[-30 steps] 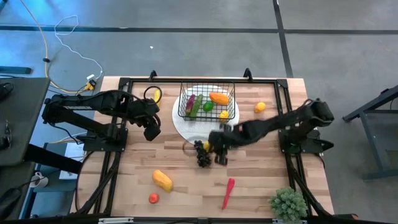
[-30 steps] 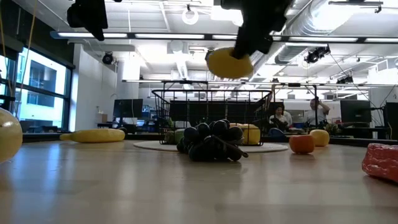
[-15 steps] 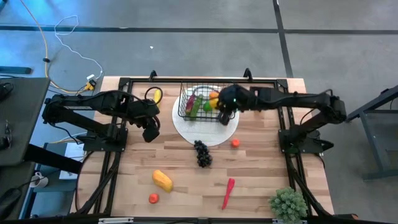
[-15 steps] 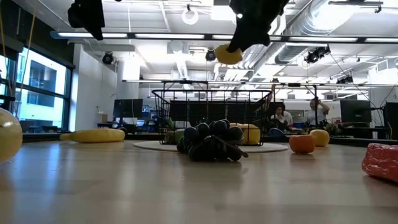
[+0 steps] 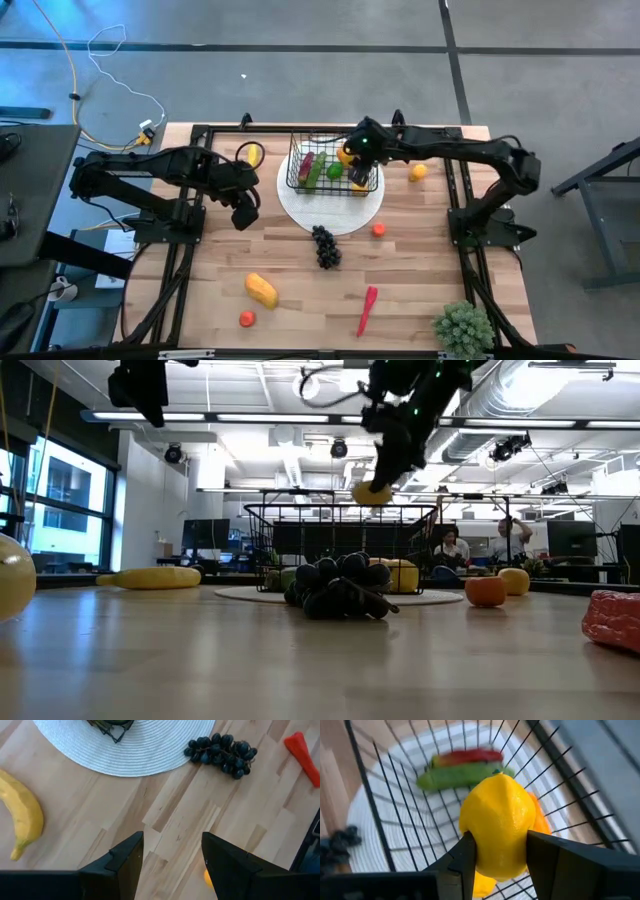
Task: Build produce basket
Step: Put the bottom yellow lemon into the wire basket
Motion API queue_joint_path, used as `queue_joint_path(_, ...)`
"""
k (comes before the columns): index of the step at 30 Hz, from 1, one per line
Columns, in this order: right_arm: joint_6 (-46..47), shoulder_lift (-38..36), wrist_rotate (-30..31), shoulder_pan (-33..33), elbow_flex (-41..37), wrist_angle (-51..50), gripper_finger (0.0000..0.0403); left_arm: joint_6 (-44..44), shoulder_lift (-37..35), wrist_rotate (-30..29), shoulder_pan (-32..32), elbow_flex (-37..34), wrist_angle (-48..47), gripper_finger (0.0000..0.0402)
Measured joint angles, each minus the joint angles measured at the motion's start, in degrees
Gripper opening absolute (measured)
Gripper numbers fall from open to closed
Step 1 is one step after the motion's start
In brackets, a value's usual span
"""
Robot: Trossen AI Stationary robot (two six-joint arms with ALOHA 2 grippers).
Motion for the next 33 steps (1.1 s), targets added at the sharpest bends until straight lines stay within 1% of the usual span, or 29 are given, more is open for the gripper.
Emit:
queue_joint_path(8,-3.16,5.39,-1.99,-2.48,0.00,-3.85,0.0112,-9.60,0.02,0.01,-2.19,0.00,-0.89,0.0235)
queue_joint_path(11,-3.34,6.34,-2.73,-3.33,0.00,-4.28,0.0112,-15.88,0.16,0.08,-3.53,0.00,-1.88,0.0250)
queue_joint_path(13,-2.91,6.87,-3.70,-3.87,0.00,-4.39,0.0111,-20.41,0.38,1.19,-4.66,-0.07,-2.25,0.0254)
queue_joint_path(15,-2.15,7.41,-5.17,-4.41,0.00,-4.84,0.0111,-23.07,0.36,2.72,-6.09,-0.07,-2.60,0.0254)
queue_joint_path(20,-2.09,8.94,-5.80,-4.75,0.00,-6.09,0.0111,-29.84,0.46,2.99,-12.15,-0.07,-2.56,0.0251)
queue_joint_path(25,-2.23,9.78,-6.52,-4.75,0.00,-6.33,0.0111,-40.07,1.56,2.94,-18.98,-0.09,-2.58,0.0251)
queue_joint_path(28,-2.29,9.83,-6.52,-4.75,-0.04,-6.67,0.0128,-45.11,3.29,2.97,-23.23,-0.09,-2.51,0.0251)
queue_joint_path(33,-2.43,9.83,-6.42,-4.75,-0.04,-6.69,0.0172,-53.40,6.86,3.43,-29.76,-0.09,-2.51,0.0251)
